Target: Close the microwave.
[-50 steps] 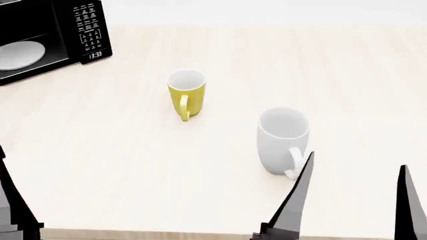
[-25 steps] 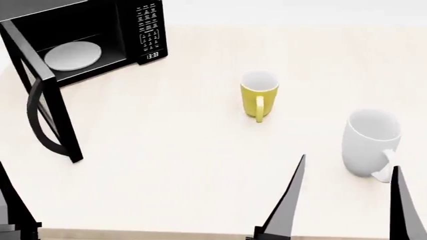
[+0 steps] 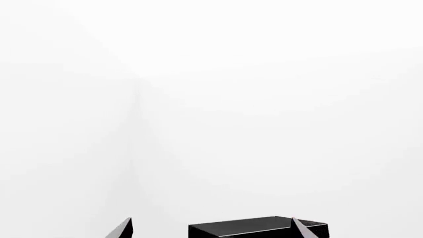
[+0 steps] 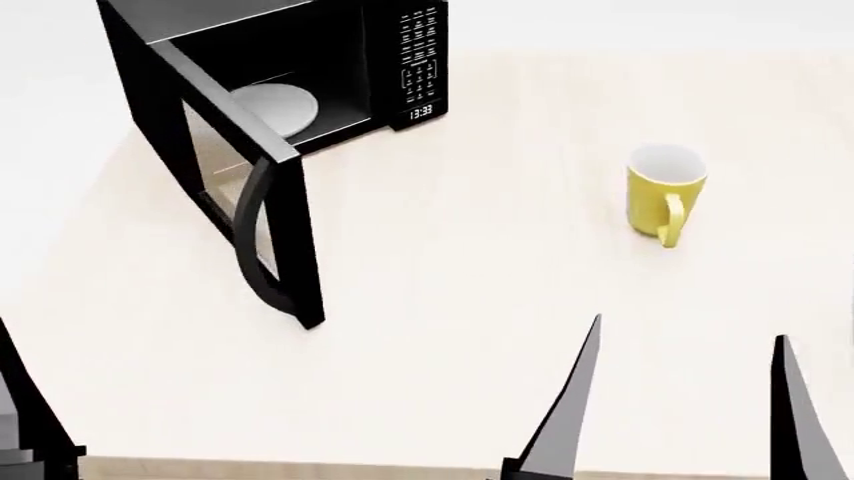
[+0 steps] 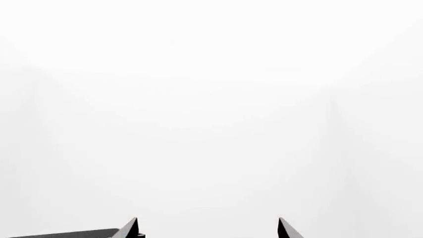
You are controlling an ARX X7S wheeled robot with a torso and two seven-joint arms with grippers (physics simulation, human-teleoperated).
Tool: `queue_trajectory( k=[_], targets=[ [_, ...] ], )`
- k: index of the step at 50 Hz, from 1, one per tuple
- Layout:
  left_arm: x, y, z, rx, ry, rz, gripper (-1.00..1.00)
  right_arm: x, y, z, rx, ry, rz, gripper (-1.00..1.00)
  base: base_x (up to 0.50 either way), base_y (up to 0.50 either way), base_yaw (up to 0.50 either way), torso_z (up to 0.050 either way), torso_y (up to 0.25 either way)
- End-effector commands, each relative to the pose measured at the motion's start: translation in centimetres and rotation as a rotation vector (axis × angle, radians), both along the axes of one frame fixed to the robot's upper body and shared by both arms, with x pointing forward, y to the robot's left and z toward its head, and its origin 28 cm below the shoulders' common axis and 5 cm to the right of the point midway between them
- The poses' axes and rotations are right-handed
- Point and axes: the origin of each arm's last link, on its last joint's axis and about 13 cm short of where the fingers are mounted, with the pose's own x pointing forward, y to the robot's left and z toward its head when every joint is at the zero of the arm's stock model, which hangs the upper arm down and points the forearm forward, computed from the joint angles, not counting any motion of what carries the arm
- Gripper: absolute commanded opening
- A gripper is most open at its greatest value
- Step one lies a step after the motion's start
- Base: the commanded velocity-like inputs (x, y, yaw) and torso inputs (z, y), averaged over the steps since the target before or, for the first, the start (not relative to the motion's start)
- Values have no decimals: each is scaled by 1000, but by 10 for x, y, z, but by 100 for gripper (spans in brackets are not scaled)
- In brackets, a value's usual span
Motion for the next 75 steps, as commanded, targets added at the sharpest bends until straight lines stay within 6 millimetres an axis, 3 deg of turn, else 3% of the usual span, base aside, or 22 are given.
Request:
queue_trajectory(
  k=[1, 18, 75],
  targets=[
    [1, 1, -1, 5, -1, 8, 100, 0, -1, -1, -7, 2, -3, 100, 0, 500, 0, 0, 0],
    [1, 0, -2, 7, 6, 5, 100, 0, 2, 0, 11, 35, 46, 100, 20, 240, 0, 0, 0],
    [1, -1, -4, 12, 11, -3, 100, -2, 5, -2, -38, 41, 52, 100, 499, 13, 0, 0, 0]
  ],
)
